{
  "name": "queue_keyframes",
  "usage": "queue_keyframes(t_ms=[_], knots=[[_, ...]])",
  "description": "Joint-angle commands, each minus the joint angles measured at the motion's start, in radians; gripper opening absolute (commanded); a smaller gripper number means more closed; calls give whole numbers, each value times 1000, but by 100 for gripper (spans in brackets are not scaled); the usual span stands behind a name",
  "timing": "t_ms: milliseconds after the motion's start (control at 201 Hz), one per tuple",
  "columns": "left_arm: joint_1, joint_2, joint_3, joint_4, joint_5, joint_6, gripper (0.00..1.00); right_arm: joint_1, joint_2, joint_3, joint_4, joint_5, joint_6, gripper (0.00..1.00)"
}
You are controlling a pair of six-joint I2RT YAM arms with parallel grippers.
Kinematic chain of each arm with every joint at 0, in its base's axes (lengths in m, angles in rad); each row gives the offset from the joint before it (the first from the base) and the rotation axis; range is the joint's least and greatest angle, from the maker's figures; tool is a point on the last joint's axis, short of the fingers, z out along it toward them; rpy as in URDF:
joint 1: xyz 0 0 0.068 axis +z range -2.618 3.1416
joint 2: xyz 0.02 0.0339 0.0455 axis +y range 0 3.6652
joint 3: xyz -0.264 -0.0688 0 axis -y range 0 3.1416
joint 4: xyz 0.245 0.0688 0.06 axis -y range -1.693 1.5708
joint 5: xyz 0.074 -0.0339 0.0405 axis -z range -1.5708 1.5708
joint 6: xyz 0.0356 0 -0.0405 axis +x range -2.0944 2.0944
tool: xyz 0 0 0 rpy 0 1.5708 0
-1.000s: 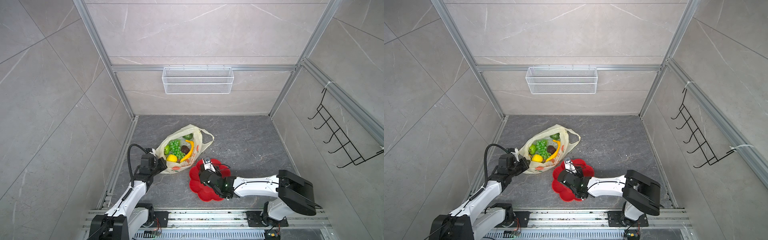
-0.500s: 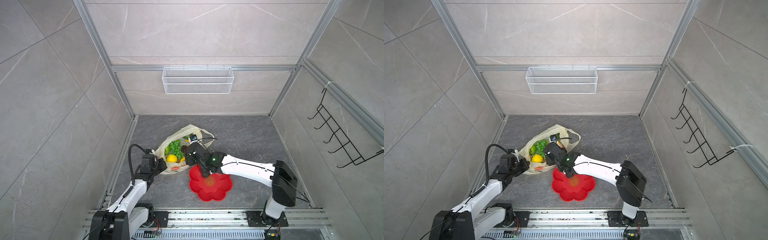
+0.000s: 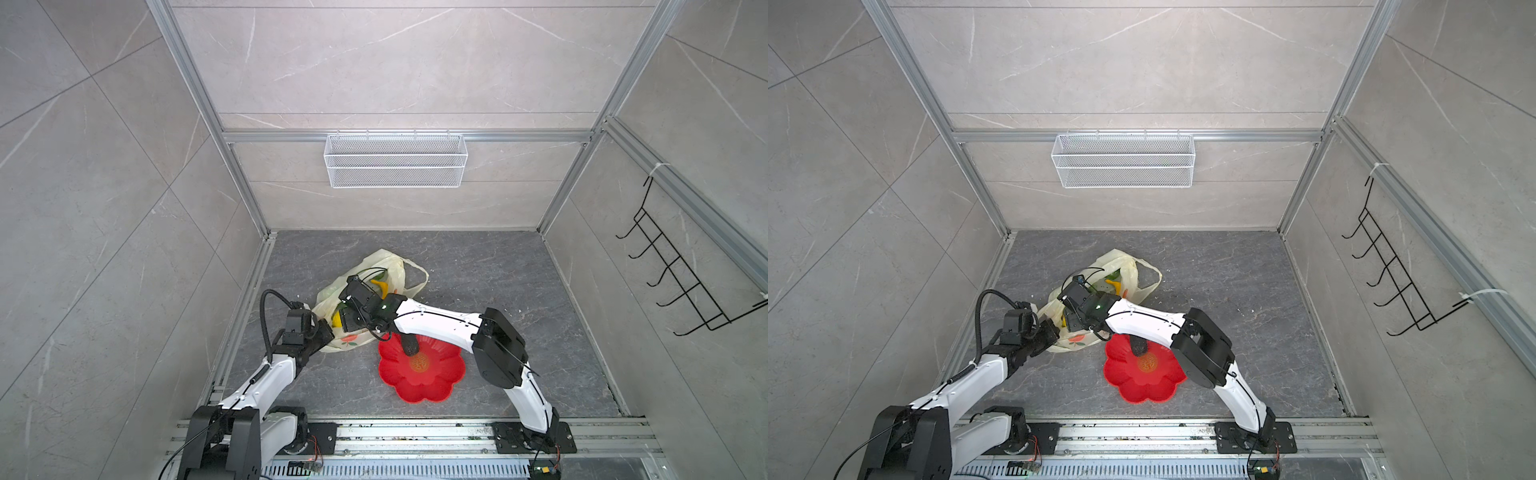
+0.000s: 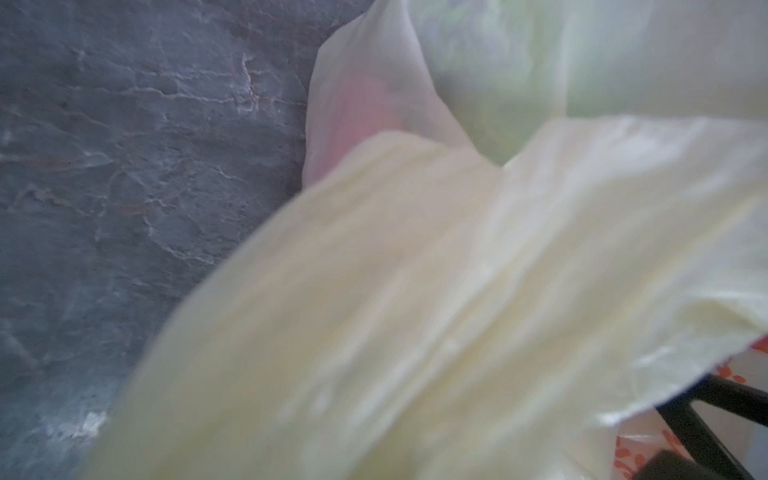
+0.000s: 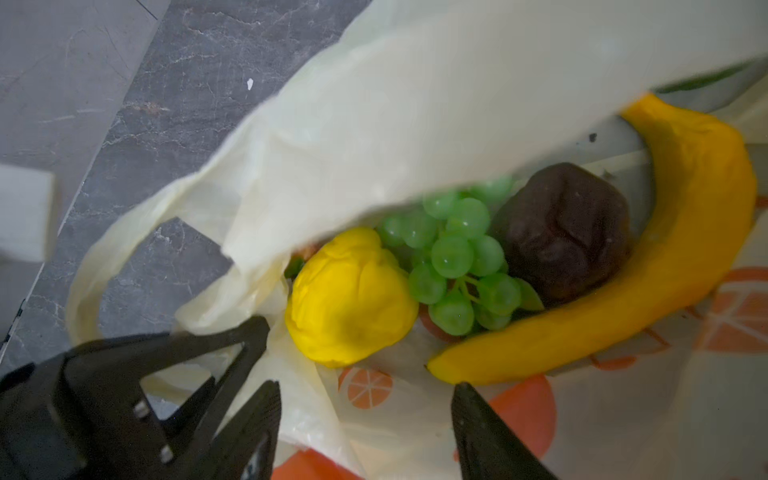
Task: Take the fake fruits out of the plastic bag
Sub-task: 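Reach the right gripper into the bag toward the yellow bumpy fruit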
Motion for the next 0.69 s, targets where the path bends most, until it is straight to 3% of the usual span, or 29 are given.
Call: queue_keyframes(t_ms=[0, 279, 687], knots=[[-3, 29, 0, 58, 45, -32, 0, 5, 64, 86, -69, 2, 47, 69], [-3, 16, -62, 123, 34, -75, 0, 5, 133, 173, -119, 14, 221, 70], [-3, -13, -54, 91, 36, -73, 0, -1, 287, 398, -269, -12, 334, 73]])
